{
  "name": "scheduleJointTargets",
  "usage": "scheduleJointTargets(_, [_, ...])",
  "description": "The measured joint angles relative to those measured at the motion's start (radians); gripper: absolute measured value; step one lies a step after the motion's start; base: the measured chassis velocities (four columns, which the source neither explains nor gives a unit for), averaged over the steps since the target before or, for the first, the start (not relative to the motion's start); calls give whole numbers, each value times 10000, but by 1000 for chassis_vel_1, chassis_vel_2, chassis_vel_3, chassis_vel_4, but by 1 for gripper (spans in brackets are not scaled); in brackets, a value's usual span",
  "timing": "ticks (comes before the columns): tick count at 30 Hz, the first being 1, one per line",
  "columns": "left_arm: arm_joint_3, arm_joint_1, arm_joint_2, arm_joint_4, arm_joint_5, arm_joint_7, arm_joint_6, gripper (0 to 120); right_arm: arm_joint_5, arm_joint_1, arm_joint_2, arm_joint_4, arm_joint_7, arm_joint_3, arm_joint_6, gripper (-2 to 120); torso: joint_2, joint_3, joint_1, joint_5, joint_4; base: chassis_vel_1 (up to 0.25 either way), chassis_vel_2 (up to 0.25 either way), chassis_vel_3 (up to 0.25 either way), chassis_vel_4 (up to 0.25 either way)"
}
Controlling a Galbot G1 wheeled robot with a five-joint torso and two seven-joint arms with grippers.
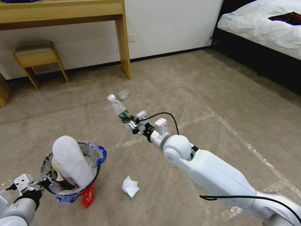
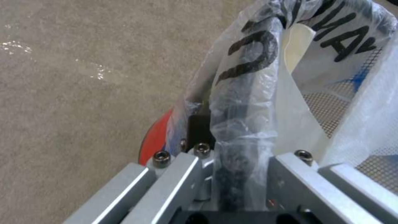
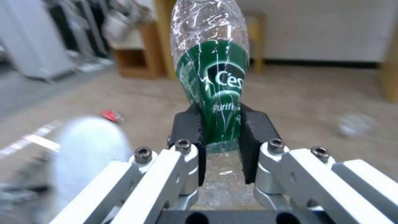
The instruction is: Pick up the trash bin and place the garbage on the floor into it.
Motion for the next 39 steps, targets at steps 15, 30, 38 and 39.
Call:
scheduleJointTargets(15, [95,-65,-27,-85,54,-33,69,1,742,594,1000,-78,-172,-2087,1181,15,0,1,1,0,1,0,0,0,0])
scheduleJointTargets(30, [53,-131,25,-149,-33,-62,108,1,662,1142,1314,-881,263,-3178,623,15,0,1,0,0,0,0,0,0,0])
scheduleJointTargets(38, [52,-201,55,-157,-76,-67,116,1,567,1282,1374,-1270,461,-3568,254,15,0,1,0,1,0,0,0,0,0])
scheduleJointTargets(39, [52,-207,56,-156,-77,-68,116,1,563,1282,1385,-1309,468,-3613,238,15,0,1,0,1,0,0,0,0,0])
